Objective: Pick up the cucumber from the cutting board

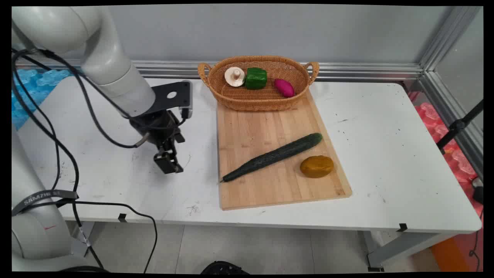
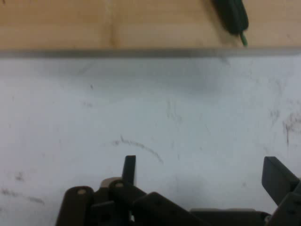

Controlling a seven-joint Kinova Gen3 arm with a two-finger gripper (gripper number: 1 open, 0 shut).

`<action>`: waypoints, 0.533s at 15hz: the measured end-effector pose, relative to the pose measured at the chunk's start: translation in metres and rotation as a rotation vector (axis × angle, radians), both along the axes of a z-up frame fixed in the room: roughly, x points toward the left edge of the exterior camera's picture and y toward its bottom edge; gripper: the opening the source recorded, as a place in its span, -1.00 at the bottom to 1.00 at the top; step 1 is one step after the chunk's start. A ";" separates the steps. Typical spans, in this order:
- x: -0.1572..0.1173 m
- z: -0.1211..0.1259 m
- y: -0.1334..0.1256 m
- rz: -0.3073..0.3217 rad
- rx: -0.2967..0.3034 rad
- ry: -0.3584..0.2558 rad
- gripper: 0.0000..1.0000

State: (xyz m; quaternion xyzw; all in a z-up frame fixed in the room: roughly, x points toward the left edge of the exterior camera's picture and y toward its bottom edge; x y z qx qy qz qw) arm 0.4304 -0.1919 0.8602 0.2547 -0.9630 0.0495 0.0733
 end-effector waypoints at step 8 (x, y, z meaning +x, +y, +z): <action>-0.051 0.014 -0.040 -0.020 -0.082 0.093 1.00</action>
